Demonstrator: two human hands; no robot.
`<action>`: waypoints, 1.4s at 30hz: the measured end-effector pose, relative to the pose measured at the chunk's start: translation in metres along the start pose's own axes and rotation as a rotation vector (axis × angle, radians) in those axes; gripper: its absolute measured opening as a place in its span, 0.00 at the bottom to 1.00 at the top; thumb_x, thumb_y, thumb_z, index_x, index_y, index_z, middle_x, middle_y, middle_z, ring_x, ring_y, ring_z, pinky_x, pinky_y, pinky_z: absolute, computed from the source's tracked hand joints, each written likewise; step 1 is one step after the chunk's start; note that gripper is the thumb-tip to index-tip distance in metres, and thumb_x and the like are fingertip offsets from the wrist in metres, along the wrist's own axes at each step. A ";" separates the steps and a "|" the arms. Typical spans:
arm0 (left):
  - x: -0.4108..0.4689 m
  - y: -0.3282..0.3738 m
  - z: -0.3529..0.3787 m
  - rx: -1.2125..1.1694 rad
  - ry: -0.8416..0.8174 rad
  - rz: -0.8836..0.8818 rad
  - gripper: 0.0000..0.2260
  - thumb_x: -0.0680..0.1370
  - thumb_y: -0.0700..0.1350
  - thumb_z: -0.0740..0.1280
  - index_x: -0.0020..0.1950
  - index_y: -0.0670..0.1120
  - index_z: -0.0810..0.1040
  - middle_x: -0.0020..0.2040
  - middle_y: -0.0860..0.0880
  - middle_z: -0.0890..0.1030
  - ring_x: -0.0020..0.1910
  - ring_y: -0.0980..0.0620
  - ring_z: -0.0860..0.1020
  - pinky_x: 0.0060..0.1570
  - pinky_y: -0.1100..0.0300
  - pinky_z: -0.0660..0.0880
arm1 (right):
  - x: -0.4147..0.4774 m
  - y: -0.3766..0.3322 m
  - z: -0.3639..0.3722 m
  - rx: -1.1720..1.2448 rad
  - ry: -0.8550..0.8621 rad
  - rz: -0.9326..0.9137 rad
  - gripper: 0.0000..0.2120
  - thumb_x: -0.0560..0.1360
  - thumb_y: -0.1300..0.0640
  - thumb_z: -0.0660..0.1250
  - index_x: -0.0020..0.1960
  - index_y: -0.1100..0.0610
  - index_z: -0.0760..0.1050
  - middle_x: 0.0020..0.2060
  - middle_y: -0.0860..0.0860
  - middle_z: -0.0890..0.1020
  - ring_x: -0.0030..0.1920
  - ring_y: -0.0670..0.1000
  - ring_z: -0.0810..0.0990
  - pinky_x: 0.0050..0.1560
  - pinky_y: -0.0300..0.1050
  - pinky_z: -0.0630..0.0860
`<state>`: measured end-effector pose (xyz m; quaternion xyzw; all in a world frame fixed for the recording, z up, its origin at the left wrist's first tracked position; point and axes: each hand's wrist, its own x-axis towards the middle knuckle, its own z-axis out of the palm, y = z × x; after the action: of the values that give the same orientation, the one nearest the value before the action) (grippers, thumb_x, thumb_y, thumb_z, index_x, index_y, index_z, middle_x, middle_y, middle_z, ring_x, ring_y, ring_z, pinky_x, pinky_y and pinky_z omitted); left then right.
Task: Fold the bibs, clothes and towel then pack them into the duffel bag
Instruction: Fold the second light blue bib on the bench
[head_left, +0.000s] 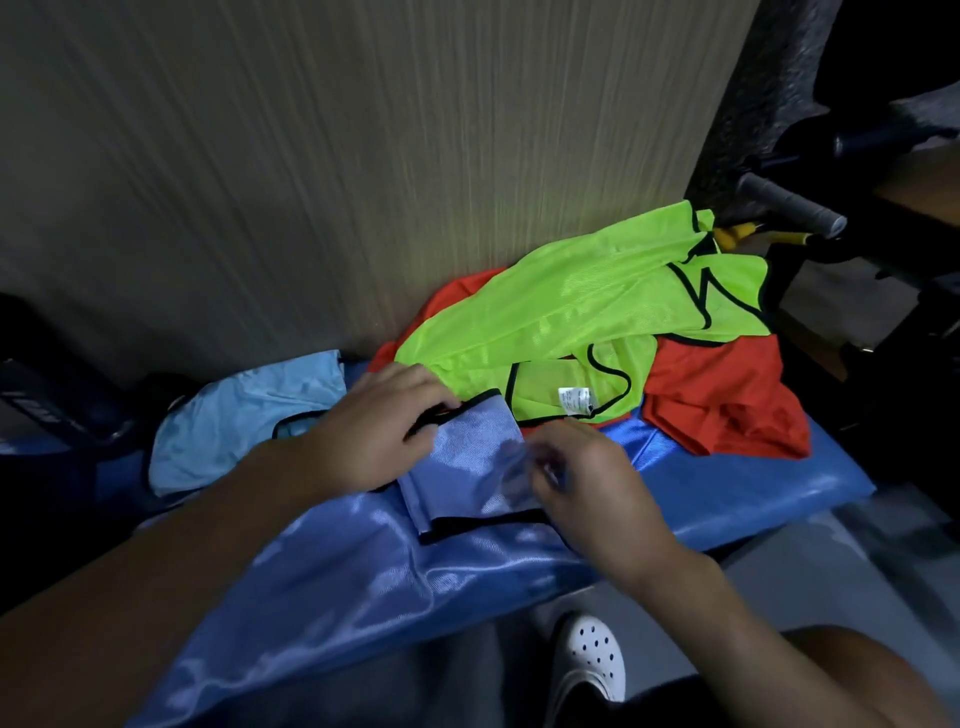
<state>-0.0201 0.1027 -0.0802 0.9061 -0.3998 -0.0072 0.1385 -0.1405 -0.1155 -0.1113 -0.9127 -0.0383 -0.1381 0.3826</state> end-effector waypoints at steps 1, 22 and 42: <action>0.006 0.007 0.006 -0.045 0.027 -0.023 0.20 0.77 0.55 0.59 0.66 0.51 0.76 0.60 0.54 0.76 0.62 0.52 0.71 0.61 0.51 0.68 | 0.002 0.007 -0.003 -0.037 0.019 0.081 0.04 0.71 0.55 0.65 0.39 0.48 0.72 0.35 0.45 0.76 0.38 0.50 0.75 0.40 0.50 0.75; 0.040 0.019 0.049 -0.428 0.208 -0.336 0.19 0.73 0.59 0.69 0.61 0.55 0.75 0.51 0.56 0.76 0.53 0.51 0.76 0.59 0.48 0.74 | -0.004 0.029 -0.011 -0.089 -0.203 0.331 0.14 0.74 0.43 0.70 0.45 0.53 0.73 0.33 0.48 0.77 0.38 0.52 0.77 0.39 0.48 0.72; -0.068 0.016 0.010 -0.511 0.564 -0.447 0.08 0.76 0.33 0.69 0.48 0.47 0.82 0.45 0.54 0.81 0.44 0.66 0.78 0.46 0.75 0.69 | 0.008 0.011 0.011 -0.075 -0.068 0.048 0.07 0.72 0.55 0.73 0.49 0.54 0.79 0.40 0.47 0.76 0.41 0.49 0.74 0.43 0.48 0.73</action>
<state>-0.0793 0.1398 -0.0930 0.8735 -0.1258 0.1119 0.4568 -0.1287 -0.1160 -0.1239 -0.9313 -0.0240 -0.0990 0.3498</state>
